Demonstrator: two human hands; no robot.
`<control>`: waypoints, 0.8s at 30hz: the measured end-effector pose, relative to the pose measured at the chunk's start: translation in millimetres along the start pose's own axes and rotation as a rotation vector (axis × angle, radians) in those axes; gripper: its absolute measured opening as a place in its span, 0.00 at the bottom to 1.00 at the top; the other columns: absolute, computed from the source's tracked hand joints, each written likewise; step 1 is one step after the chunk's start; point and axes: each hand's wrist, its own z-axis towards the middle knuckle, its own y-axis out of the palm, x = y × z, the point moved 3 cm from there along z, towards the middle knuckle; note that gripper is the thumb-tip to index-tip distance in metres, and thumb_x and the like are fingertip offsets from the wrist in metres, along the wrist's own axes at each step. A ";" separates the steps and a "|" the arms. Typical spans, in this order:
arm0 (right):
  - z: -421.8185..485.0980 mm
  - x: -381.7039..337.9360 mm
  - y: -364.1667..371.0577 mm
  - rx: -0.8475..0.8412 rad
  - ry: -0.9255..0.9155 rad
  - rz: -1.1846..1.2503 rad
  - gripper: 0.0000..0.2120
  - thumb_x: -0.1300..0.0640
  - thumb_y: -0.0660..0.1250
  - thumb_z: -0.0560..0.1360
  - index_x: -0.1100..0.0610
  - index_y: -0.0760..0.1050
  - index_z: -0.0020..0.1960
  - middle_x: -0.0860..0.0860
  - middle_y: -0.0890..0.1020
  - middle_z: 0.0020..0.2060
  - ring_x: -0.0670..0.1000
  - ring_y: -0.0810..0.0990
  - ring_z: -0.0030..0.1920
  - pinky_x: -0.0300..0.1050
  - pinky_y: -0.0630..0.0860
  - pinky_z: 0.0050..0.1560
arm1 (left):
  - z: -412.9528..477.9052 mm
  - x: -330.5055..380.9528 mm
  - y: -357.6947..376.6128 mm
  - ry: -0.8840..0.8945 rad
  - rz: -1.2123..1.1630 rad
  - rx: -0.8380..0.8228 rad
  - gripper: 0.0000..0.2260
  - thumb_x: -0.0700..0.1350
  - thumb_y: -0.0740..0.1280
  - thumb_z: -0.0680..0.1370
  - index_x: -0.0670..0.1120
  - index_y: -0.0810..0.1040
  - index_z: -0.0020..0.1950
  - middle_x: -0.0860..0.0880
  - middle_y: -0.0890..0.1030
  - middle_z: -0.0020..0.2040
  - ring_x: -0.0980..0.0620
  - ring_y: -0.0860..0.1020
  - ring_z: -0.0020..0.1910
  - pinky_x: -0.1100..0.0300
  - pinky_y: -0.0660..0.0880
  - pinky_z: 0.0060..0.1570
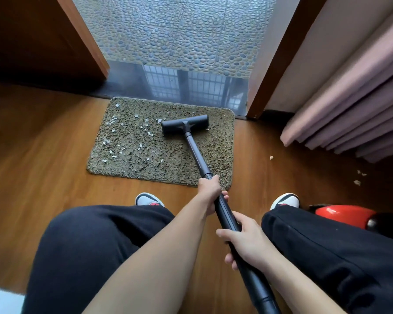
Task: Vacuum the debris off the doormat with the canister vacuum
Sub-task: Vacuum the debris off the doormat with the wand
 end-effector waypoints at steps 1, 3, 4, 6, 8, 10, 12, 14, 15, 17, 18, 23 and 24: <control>7.2 -3.2 0.1 0.008 -0.002 0.002 0.12 0.60 0.69 0.77 0.48 0.74 0.58 0.58 0.80 0.41 0.54 0.81 0.26 0.46 0.78 0.27 | 5.0 6.2 0.1 0.010 0.002 -0.005 0.07 0.45 0.60 0.83 0.41 0.66 0.54 0.45 0.70 0.36 0.51 0.73 0.27 0.61 0.73 0.24; 19.8 -10.1 0.5 0.024 -0.005 0.006 0.12 0.60 0.69 0.77 0.48 0.75 0.56 0.57 0.79 0.40 0.54 0.81 0.25 0.45 0.77 0.26 | 15.6 17.0 0.7 0.021 -0.002 -0.012 0.08 0.45 0.60 0.84 0.41 0.66 0.54 0.45 0.70 0.35 0.50 0.73 0.27 0.61 0.73 0.24; 25.2 -13.7 1.2 0.025 -0.007 0.011 0.11 0.61 0.69 0.77 0.48 0.75 0.56 0.57 0.79 0.40 0.54 0.80 0.25 0.45 0.76 0.26 | 20.7 21.5 1.1 0.019 -0.005 -0.019 0.08 0.45 0.60 0.84 0.41 0.65 0.54 0.45 0.70 0.34 0.50 0.72 0.26 0.61 0.73 0.24; 35.6 -20.1 3.0 0.026 -0.009 0.024 0.11 0.61 0.69 0.77 0.49 0.75 0.56 0.57 0.78 0.39 0.54 0.80 0.25 0.45 0.76 0.25 | 28.1 30.4 1.2 0.017 -0.013 -0.035 0.08 0.45 0.59 0.84 0.41 0.64 0.53 0.45 0.69 0.32 0.51 0.71 0.23 0.62 0.72 0.23; 43.6 -26.1 4.3 0.030 -0.006 0.037 0.11 0.61 0.69 0.77 0.50 0.75 0.57 0.57 0.78 0.39 0.55 0.80 0.25 0.45 0.76 0.25 | 34.4 38.9 0.6 0.023 -0.014 -0.038 0.08 0.45 0.59 0.84 0.40 0.65 0.54 0.45 0.69 0.31 0.51 0.70 0.21 0.63 0.71 0.22; 49.5 -31.4 5.0 0.034 -0.001 0.049 0.11 0.62 0.69 0.77 0.51 0.76 0.56 0.57 0.78 0.38 0.54 0.80 0.24 0.44 0.75 0.25 | 39.9 45.7 -0.4 0.033 0.003 -0.033 0.08 0.45 0.59 0.84 0.40 0.65 0.54 0.45 0.69 0.31 0.51 0.71 0.22 0.62 0.72 0.22; 52.1 -34.7 5.2 0.034 0.002 0.054 0.10 0.62 0.69 0.77 0.50 0.76 0.55 0.57 0.78 0.38 0.54 0.79 0.24 0.44 0.76 0.25 | 42.5 49.3 -0.7 0.029 0.011 -0.028 0.08 0.45 0.59 0.84 0.40 0.66 0.55 0.45 0.70 0.32 0.51 0.71 0.23 0.62 0.73 0.23; 51.2 -34.7 5.0 0.034 0.005 0.047 0.10 0.61 0.69 0.77 0.49 0.75 0.54 0.57 0.78 0.39 0.54 0.80 0.24 0.45 0.76 0.25 | 42.7 49.1 -0.3 0.028 0.013 -0.027 0.08 0.45 0.59 0.84 0.40 0.66 0.56 0.45 0.70 0.32 0.51 0.72 0.24 0.62 0.73 0.23; 49.1 -33.2 4.7 0.037 0.007 0.040 0.10 0.62 0.69 0.77 0.49 0.75 0.54 0.57 0.78 0.38 0.54 0.80 0.24 0.45 0.76 0.25 | 40.7 47.2 0.1 0.027 0.010 -0.027 0.08 0.45 0.59 0.84 0.40 0.66 0.56 0.45 0.70 0.32 0.51 0.72 0.24 0.63 0.74 0.23; 40.9 -28.8 3.7 0.040 0.012 0.026 0.09 0.62 0.68 0.77 0.50 0.75 0.53 0.57 0.78 0.38 0.54 0.80 0.25 0.45 0.77 0.26 | 34.5 40.2 1.8 0.018 0.008 -0.031 0.08 0.45 0.59 0.84 0.40 0.66 0.56 0.45 0.70 0.34 0.51 0.72 0.25 0.64 0.74 0.22; 35.2 -26.2 3.0 0.039 0.015 0.023 0.09 0.62 0.68 0.77 0.50 0.75 0.54 0.57 0.78 0.39 0.54 0.80 0.25 0.46 0.77 0.26 | 30.2 35.7 2.9 0.012 0.009 -0.037 0.08 0.45 0.59 0.84 0.41 0.66 0.56 0.45 0.69 0.34 0.51 0.71 0.25 0.63 0.74 0.22; 2.8 -8.2 -4.1 0.043 0.029 -0.003 0.12 0.62 0.68 0.78 0.50 0.74 0.58 0.58 0.78 0.40 0.53 0.80 0.25 0.45 0.78 0.26 | 5.7 7.8 11.2 -0.009 0.008 -0.057 0.08 0.45 0.60 0.84 0.41 0.67 0.55 0.44 0.70 0.36 0.51 0.72 0.25 0.62 0.73 0.22; -4.1 -3.9 -5.4 0.040 0.033 -0.005 0.12 0.61 0.68 0.78 0.49 0.73 0.59 0.58 0.79 0.40 0.53 0.80 0.25 0.46 0.78 0.26 | 0.0 1.6 12.9 -0.012 0.006 -0.058 0.08 0.45 0.60 0.84 0.41 0.67 0.55 0.44 0.70 0.38 0.51 0.72 0.25 0.63 0.73 0.22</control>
